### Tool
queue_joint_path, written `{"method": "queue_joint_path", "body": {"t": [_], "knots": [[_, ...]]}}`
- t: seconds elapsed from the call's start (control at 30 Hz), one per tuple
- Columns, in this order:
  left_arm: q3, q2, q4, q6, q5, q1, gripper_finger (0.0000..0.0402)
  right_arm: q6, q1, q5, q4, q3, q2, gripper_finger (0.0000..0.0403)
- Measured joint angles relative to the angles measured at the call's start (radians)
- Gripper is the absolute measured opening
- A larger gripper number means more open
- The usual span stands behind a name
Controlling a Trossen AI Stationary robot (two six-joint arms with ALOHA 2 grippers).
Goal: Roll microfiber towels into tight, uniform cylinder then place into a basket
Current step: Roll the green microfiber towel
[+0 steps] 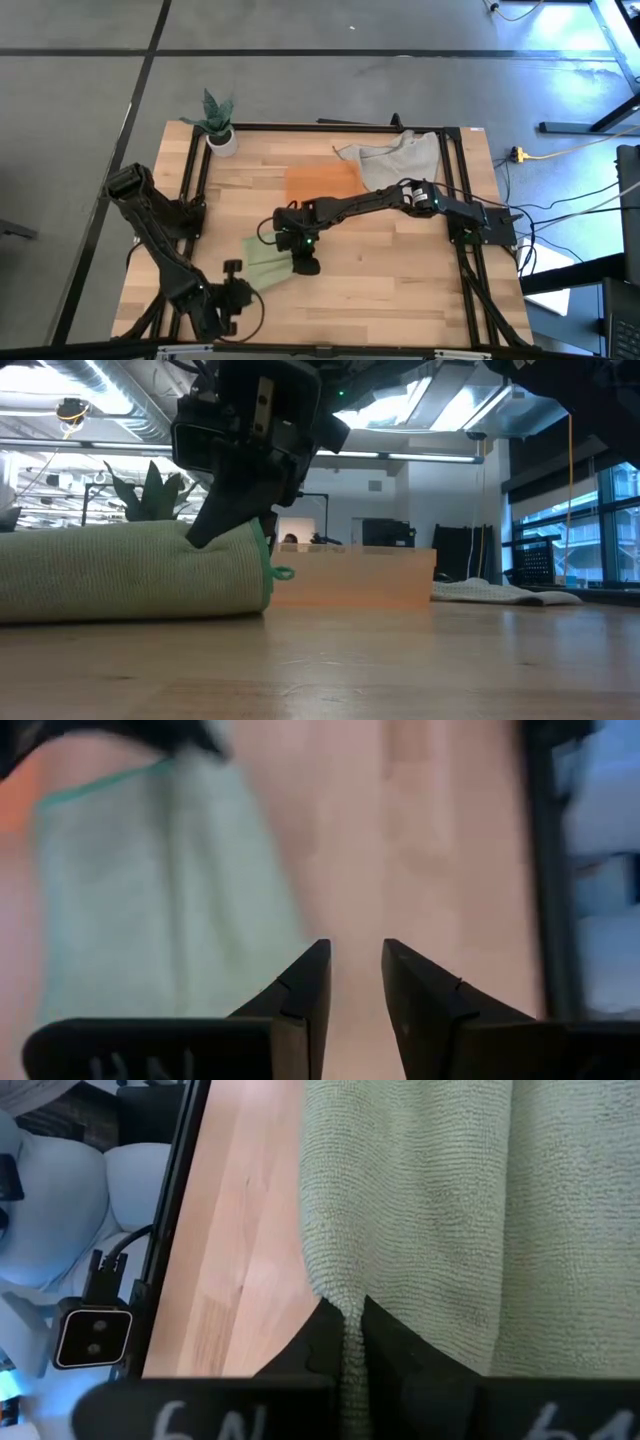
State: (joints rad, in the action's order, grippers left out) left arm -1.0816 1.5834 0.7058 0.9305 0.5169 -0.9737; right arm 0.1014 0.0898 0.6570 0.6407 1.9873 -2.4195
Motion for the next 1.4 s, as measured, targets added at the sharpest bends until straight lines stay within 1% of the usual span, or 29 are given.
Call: {"method": "queue_joint_path", "body": {"t": [0.07,0.17,0.27,0.4,0.6,0.7,0.87,1.1,1.3,1.4], "knots": [[0.024,0.011,-0.070,-0.024,-0.004,0.000,0.0086,-0.001,0.000,0.000,0.000,0.000,0.000,0.0017],[0.056,0.028,-0.094,-0.023,-0.021,0.001,0.0086,-0.002,0.000,0.000,0.001,0.000,0.001,0.0017],[0.092,0.047,-0.125,-0.002,-0.059,0.008,0.0086,-0.002,0.000,0.000,0.001,0.001,0.001,0.0018],[0.140,0.063,-0.221,-0.020,-0.094,0.025,0.0086,-0.003,0.000,-0.001,0.001,0.001,0.001,0.0017],[0.178,0.066,-0.244,-0.052,-0.109,0.044,0.0086,-0.003,0.000,-0.001,0.001,0.001,0.001,0.0018],[0.190,0.066,-0.222,-0.050,-0.112,0.055,0.0086,-0.002,0.000,-0.001,0.001,0.001,0.001,0.0018],[0.190,0.066,-0.155,-0.050,-0.062,0.070,0.0086,0.000,0.000,-0.002,0.001,0.001,0.001,0.0019],[0.190,0.066,-0.072,-0.051,-0.055,0.086,0.0086,0.007,0.000,-0.021,0.001,0.001,0.001,0.0019],[0.189,0.066,-0.005,-0.049,0.003,0.089,0.0086,0.019,-0.001,-0.021,0.003,0.001,0.001,0.0018],[0.172,0.066,0.028,-0.046,0.009,0.097,0.0086,0.019,-0.002,-0.021,0.010,0.001,0.001,0.0018]]}}
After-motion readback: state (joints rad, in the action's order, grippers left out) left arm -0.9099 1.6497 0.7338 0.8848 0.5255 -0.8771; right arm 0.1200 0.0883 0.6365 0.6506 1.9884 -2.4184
